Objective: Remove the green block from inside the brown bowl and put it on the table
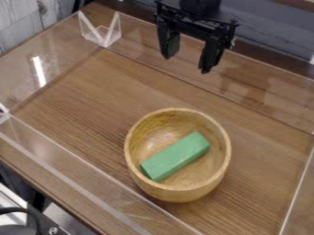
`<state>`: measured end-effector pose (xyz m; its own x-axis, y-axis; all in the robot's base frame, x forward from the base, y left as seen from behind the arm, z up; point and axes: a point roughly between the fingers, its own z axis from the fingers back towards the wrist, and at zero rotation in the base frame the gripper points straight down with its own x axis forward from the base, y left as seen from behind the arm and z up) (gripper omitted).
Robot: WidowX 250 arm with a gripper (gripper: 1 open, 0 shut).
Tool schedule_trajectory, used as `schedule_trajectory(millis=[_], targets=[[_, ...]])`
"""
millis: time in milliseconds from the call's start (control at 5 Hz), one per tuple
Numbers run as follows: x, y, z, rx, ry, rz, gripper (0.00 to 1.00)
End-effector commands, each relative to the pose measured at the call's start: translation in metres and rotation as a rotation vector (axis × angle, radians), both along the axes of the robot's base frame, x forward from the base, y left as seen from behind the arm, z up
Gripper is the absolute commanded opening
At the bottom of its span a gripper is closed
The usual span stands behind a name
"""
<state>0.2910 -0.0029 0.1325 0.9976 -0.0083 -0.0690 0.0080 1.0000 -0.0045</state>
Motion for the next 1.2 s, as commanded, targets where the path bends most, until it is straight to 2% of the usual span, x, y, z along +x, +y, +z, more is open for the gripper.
schedule_trajectory(millis=[0, 200, 400, 800, 1000], targets=[[-0.020, -0.008, -0.013, -0.004, 0.027, -0.113, 1.00], [-0.055, -0.023, -0.031, -0.007, 0.051, -0.260, 1.00], [-0.074, -0.032, -0.042, 0.001, 0.024, -0.373, 1.00], [-0.083, -0.041, -0.066, -0.005, -0.014, -0.431, 1.00], [-0.084, -0.041, -0.073, -0.013, -0.023, -0.437, 1.00]])
